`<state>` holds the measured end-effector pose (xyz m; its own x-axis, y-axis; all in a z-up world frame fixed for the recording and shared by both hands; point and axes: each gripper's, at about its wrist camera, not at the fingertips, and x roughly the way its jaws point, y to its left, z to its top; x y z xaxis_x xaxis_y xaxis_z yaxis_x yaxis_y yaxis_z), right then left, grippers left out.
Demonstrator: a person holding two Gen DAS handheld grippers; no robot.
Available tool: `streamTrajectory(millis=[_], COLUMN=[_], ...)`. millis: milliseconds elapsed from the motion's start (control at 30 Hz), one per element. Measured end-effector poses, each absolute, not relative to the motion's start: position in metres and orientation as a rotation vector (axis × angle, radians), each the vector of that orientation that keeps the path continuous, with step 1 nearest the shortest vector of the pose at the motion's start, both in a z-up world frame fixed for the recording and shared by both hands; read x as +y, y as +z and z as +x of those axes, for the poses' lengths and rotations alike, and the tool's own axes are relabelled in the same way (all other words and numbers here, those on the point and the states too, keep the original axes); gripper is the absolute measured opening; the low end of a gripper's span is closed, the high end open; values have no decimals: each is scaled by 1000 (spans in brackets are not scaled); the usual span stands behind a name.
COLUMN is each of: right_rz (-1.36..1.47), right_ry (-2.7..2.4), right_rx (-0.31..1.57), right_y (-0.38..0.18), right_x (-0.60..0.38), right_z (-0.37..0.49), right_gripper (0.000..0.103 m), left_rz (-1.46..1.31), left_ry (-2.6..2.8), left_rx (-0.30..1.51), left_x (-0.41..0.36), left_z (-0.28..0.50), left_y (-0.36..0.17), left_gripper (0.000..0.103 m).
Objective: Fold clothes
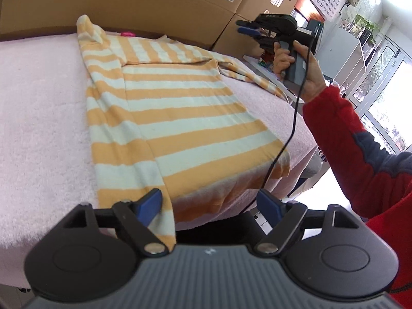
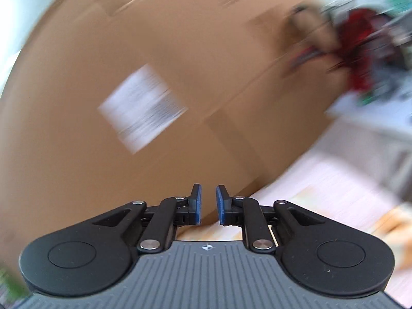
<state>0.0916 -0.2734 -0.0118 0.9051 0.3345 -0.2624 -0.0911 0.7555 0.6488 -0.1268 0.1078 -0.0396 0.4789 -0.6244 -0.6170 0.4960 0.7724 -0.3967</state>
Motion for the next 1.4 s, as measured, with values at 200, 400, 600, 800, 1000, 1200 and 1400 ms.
streamTrajectory(millis=[200,400,600,800,1000,1200,1400], right_rz=[390,493,560,506,564,503,284], right_ry=[574,538,471,498,583,903,996], right_rx=[707,863,812,798,812,823,826], right_y=[-31,-74,-72,-68,-69,-67,-76], right_x=[-131,-77,-72,-81,-96,-106,-89], right_z=[75,99,116,121,88,-4,-85], right_gripper=[25,24,6,9,29,30,29], left_rz=[-163,-189,-183,-237,-201,-178,-128], left_ry=[-660,-650,-680,-698,-713,-611,-577], left_rx=[792,794,794,885,914,815,763], left_x=[114,116,113,115,109,142,142], left_z=[-123,-132,-137,-138,-146,-150,-145], left_y=[-33,-47,-50,-71,-77,-56,-52], left_gripper=[86,89,96,96,95,95,95])
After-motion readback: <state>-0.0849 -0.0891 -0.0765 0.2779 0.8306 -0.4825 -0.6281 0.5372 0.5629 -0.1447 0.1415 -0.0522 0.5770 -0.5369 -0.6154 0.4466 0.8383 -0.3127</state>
